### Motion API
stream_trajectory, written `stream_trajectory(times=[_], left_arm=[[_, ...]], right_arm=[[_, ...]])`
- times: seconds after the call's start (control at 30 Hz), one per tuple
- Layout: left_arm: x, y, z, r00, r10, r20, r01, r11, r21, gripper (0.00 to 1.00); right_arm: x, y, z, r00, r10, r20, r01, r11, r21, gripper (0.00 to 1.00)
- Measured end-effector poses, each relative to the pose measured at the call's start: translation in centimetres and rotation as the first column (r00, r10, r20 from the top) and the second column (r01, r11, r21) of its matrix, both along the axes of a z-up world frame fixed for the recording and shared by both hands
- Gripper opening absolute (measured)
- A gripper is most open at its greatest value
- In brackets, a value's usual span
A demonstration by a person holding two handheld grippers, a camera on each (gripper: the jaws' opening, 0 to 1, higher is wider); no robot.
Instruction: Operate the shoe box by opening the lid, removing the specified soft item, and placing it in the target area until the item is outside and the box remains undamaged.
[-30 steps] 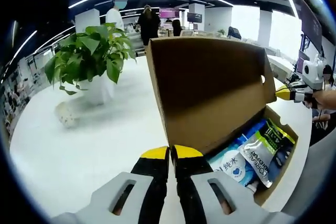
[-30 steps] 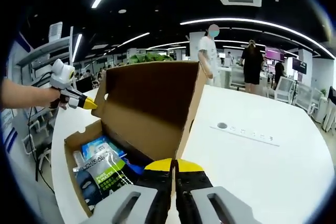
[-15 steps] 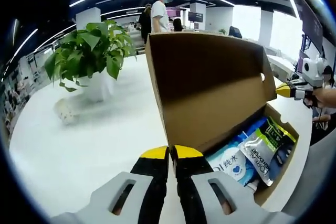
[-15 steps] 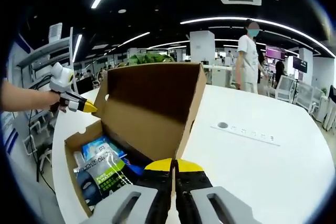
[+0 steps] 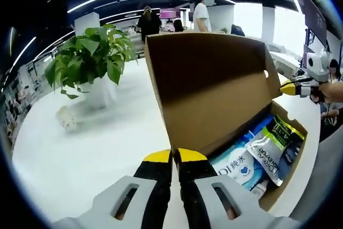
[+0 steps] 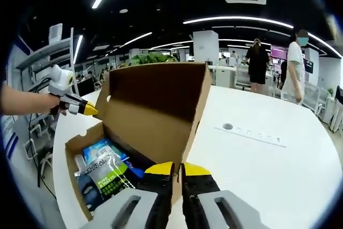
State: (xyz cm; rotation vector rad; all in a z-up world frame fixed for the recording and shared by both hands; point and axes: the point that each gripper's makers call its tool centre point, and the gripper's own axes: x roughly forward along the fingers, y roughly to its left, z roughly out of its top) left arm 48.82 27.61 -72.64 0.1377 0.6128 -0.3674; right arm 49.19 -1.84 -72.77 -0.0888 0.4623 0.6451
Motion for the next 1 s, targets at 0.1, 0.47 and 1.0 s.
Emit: stream_trajectory(times=[0.1,0.47,1.0], left_arm=[[-0.01,-0.02,0.00,1.000,-0.001,0.001,0.001,1.000,-0.002,0.01],[0.20,-0.11,0.07,1.000,0.009,0.001,-0.009,1.000,-0.014,0.01],[0.72,0.08,-0.10,0.999,0.042,0.002,-0.042,0.998,-0.040,0.01]], right_arm=[[-0.01,-0.01,-0.14,1.000,-0.006,-0.008,0.006,1.000,0.000,0.00],[0.11,-0.34,-0.76,0.999,-0.020,-0.031,0.020,1.000,-0.005,0.00],[0.58,-0.31,-0.78,0.999,-0.032,-0.040,0.033,0.999,0.013,0.00]])
